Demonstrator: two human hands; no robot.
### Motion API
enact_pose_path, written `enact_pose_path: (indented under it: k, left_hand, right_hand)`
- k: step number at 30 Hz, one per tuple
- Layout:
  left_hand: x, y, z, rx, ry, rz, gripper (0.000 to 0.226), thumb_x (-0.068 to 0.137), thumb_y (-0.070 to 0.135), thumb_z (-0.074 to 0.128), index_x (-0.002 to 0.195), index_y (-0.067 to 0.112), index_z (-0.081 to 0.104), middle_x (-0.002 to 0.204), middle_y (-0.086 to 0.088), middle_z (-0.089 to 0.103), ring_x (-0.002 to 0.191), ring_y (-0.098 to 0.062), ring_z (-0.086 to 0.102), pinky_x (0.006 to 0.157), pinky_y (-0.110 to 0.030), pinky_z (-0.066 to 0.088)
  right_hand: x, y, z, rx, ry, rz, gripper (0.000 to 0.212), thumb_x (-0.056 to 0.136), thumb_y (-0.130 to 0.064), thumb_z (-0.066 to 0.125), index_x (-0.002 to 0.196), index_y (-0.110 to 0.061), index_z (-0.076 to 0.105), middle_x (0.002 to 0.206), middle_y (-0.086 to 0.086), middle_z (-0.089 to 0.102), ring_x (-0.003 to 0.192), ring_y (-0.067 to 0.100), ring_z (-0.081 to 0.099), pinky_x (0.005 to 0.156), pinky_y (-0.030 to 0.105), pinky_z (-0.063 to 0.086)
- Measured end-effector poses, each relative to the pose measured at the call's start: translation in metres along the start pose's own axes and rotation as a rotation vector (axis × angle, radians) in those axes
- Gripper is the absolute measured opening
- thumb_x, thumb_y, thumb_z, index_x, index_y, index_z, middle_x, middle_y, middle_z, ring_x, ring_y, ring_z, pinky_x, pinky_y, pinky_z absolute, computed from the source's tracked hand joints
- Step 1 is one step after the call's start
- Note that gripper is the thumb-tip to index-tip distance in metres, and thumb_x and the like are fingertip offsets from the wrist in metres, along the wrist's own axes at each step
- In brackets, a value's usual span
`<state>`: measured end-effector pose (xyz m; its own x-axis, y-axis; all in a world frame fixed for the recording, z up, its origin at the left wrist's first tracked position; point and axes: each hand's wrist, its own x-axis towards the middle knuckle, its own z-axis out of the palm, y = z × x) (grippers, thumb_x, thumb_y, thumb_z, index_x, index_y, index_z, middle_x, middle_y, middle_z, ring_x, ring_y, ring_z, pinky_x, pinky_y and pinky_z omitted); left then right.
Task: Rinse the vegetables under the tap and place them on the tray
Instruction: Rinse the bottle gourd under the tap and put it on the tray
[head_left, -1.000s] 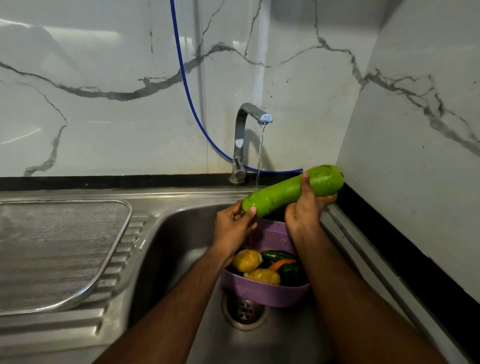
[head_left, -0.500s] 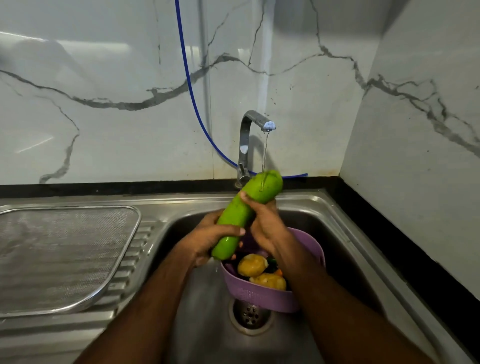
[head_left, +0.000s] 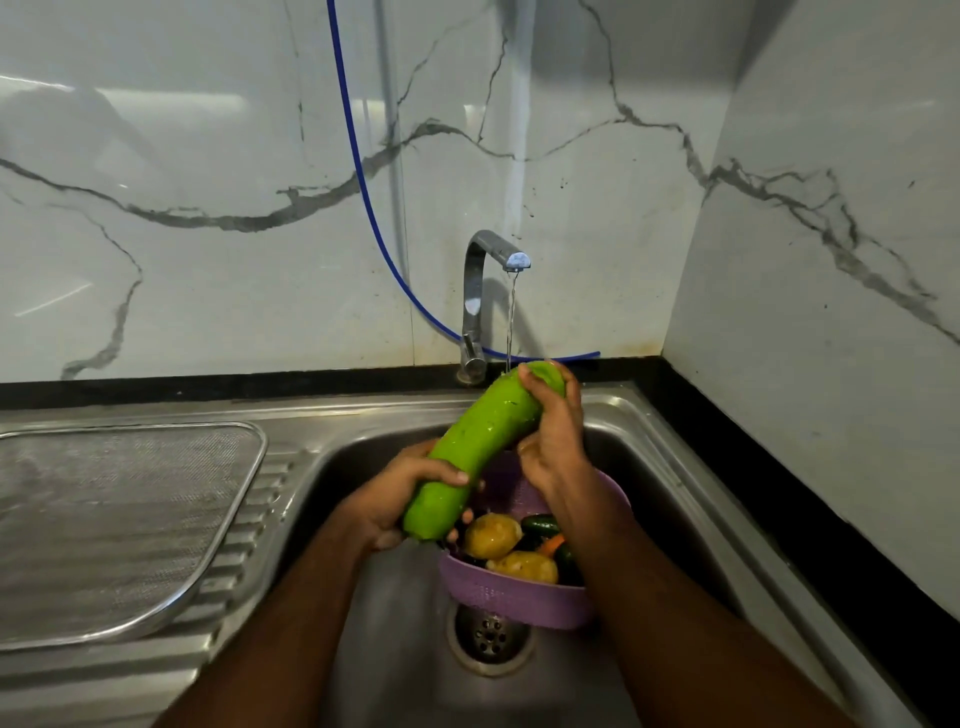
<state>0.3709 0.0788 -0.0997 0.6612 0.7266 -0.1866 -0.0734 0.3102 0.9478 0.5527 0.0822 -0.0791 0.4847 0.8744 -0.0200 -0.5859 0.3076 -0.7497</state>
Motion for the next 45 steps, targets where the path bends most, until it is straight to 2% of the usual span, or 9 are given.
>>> enact_pose_path:
  k: [5,13,17,23,29,36,41,43,45]
  left_hand:
    - [-0.013,-0.002,-0.021,-0.263,-0.217,-0.165,0.073,0.059,0.031,0.089,0.120,-0.001,0.067,0.102,-0.029,0.063,0.063,-0.037,0.064,0.049,-0.036,0.056]
    - [-0.006,-0.006,-0.030,-0.513,-0.390,-0.154,0.068,0.067,0.036,0.089,0.119,-0.002,0.069,0.101,-0.031,0.068,0.064,-0.040,0.069,0.051,-0.037,0.059]
    - [0.001,-0.007,-0.036,-0.683,-0.548,-0.151,0.069,0.087,0.041,0.069,0.133,-0.009,0.054,0.106,-0.036,0.064,0.067,-0.040,0.069,0.053,-0.038,0.060]
    - [0.000,0.002,-0.014,-0.407,-0.065,-0.172,0.059,0.085,0.048,0.055,0.112,-0.003,0.068,0.092,-0.026,0.070,0.061,-0.034,0.070,0.039,-0.029,0.054]
    - [0.019,-0.012,0.018,0.012,0.340,0.166,0.049,0.086,0.043,0.069,0.120,0.009,0.064,0.086,-0.013,0.071,0.060,-0.024,0.062,0.040,-0.019,0.037]
    - [0.034,-0.006,0.050,-0.178,0.398,0.105,0.062,0.098,0.060,0.043,0.086,0.003,0.065,0.066,-0.023,0.062,0.030,-0.016,0.037,0.035,-0.010,0.022]
    - [0.043,-0.004,0.047,-0.379,0.348,0.064,0.074,0.095,0.067,0.039,0.125,0.001,0.054,0.068,-0.024,0.061,0.032,-0.015,0.041,0.031,-0.013,0.028]
    - [0.041,-0.001,0.050,-0.407,0.339,0.086,0.071,0.095,0.067,0.041,0.125,0.004,0.055,0.061,-0.017,0.060,0.036,-0.014,0.043,0.031,-0.015,0.030]
    - [0.040,0.001,0.051,-0.314,0.395,0.136,0.064,0.096,0.063,0.043,0.118,0.005,0.058,0.059,-0.011,0.058,0.039,-0.013,0.045,0.034,-0.018,0.033]
  right_hand:
    - [-0.004,-0.013,-0.001,0.007,-0.195,0.069,0.005,0.093,-0.026,0.066,0.094,-0.026,0.071,0.093,0.005,0.071,0.085,0.025,0.067,0.077,0.043,0.055]
    - [-0.005,0.002,0.004,0.234,-0.433,0.081,0.051,0.095,-0.014,0.061,0.144,-0.025,0.053,0.138,0.017,0.062,0.122,0.035,0.060,0.108,0.058,0.044]
    - [-0.016,0.020,0.018,0.121,-0.428,0.209,0.078,0.084,-0.026,0.075,0.154,-0.029,0.039,0.135,0.022,0.063,0.119,0.042,0.064,0.092,0.056,0.058]
    - [-0.006,0.015,0.020,-0.152,-0.139,-0.018,0.063,0.096,-0.032,0.069,0.151,-0.034,0.039,0.140,0.011,0.061,0.120,0.030,0.064,0.085,0.045,0.061]
    - [0.011,0.004,0.002,-0.291,0.022,-0.151,0.076,0.100,-0.035,0.064,0.160,-0.039,0.017,0.151,0.007,0.048,0.126,0.028,0.058,0.102,0.050,0.053]
    - [0.000,-0.002,0.000,0.001,-0.044,-0.025,0.064,0.086,-0.015,0.078,0.144,-0.017,0.051,0.117,0.013,0.069,0.089,0.028,0.071,0.075,0.041,0.062]
    - [-0.023,0.004,-0.004,-0.121,-0.215,0.166,0.054,0.078,-0.016,0.082,0.126,-0.006,0.059,0.103,0.015,0.072,0.079,0.025,0.074,0.064,0.038,0.062]
    - [-0.028,0.011,-0.002,-0.241,-0.195,0.162,0.049,0.081,-0.012,0.082,0.124,-0.010,0.059,0.096,0.015,0.073,0.063,0.022,0.072,0.043,0.027,0.052]
    - [-0.026,0.022,0.001,-0.342,-0.163,0.098,0.047,0.080,-0.017,0.086,0.121,-0.016,0.062,0.097,0.014,0.076,0.069,0.024,0.074,0.046,0.027,0.052]
